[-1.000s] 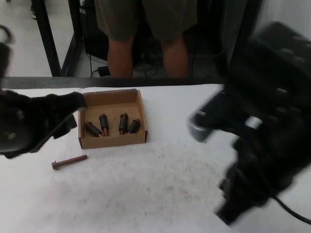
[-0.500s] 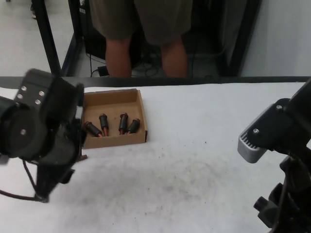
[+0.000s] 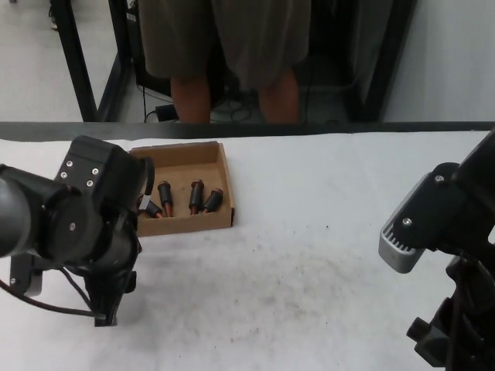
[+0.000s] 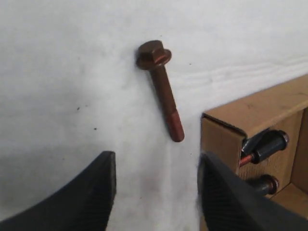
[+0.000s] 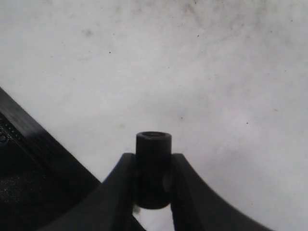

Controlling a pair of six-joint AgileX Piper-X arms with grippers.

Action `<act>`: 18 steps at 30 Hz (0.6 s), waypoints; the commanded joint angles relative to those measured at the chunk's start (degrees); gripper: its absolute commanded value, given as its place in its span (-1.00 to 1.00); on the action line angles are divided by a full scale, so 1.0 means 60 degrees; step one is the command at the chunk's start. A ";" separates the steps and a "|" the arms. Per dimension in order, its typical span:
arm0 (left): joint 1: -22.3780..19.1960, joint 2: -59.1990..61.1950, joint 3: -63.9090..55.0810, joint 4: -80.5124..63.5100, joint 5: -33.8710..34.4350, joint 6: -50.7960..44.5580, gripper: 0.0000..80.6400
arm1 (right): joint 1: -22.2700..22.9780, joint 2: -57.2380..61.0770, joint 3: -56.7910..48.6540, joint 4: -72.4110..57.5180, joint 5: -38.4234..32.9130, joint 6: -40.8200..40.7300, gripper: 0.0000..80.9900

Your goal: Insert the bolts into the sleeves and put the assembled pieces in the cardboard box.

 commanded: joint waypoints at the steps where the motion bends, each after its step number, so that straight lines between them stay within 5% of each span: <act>1: 0.0142 0.0056 -0.0116 -0.0169 -0.0282 -0.0096 0.21 | -0.0022 -0.0099 -0.0018 0.0042 -0.0070 -0.0074 -1.00; 11: 0.1122 0.0058 -0.0113 -0.0136 -0.0279 0.0412 0.21 | -0.0022 -0.0099 -0.0018 0.0042 -0.0070 -0.0074 -1.00; 18: 0.1131 0.0194 -0.0113 -0.0157 -0.0115 0.0377 0.21 | -0.0022 -0.0099 -0.0018 0.0037 -0.0070 -0.0096 -1.00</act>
